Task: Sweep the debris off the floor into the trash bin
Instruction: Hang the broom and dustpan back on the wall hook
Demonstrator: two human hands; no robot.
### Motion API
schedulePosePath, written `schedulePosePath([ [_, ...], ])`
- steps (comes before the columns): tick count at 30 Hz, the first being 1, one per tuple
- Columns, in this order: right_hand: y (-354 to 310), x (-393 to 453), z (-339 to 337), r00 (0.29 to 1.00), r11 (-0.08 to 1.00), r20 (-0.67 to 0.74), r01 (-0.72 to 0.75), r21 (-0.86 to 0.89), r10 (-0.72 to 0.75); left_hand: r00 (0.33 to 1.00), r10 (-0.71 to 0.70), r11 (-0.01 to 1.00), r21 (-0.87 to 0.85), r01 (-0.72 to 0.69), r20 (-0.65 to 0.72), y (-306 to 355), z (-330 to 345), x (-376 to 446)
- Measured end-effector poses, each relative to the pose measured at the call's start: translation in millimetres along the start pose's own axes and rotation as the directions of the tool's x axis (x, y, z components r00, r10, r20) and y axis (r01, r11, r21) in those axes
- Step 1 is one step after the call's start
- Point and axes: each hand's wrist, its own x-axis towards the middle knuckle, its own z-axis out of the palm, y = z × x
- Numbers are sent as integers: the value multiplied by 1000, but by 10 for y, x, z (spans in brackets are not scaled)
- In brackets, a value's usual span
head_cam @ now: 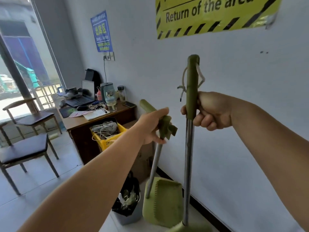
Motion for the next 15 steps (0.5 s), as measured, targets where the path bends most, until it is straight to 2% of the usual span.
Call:
schedulePosePath([
  [11, -108, 115, -629, 1000, 1000, -31, 5, -5, -6, 965, -126, 991, 76, 112, 231, -120, 733, 898],
  [15, -144, 109, -779, 994, 999, -104, 32, 41, -27, 933, -163, 986, 70, 148, 322, -169, 960, 1082],
])
